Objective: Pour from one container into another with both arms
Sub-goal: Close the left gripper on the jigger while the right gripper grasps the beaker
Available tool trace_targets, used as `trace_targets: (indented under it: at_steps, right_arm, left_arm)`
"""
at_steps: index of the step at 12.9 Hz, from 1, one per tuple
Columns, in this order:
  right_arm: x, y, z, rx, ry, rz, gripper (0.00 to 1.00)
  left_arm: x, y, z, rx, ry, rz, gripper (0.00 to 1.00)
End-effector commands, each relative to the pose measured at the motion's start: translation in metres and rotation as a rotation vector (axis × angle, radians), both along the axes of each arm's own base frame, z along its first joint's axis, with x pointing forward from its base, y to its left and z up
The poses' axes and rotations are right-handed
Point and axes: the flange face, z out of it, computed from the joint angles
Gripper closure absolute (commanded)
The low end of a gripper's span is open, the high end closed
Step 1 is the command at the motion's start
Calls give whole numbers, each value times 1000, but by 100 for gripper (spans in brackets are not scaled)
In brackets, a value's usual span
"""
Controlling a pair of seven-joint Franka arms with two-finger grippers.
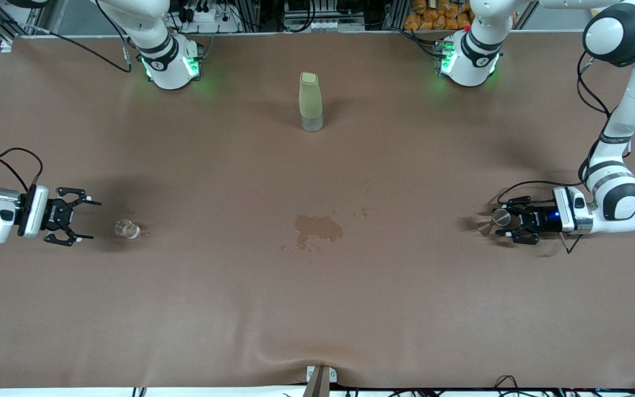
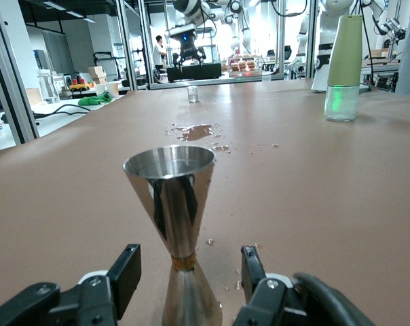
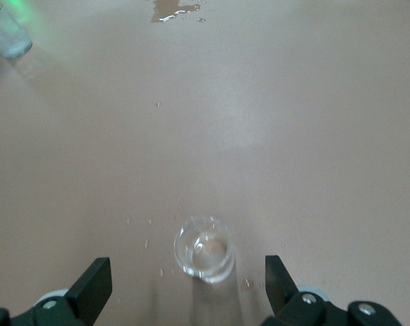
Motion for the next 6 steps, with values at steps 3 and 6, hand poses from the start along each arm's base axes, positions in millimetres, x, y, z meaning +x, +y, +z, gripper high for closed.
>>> trace_targets:
  at_steps: [3,6]
  right_arm:
    - [-3,-14,-50,193,-76,30,0]
    - [-3,-14,-54,201,-91,39,0]
  left_arm:
    - [6,-11,-3,-25,-21,-2,36]
    - [5,-15,-9,-28,-14,-5,38]
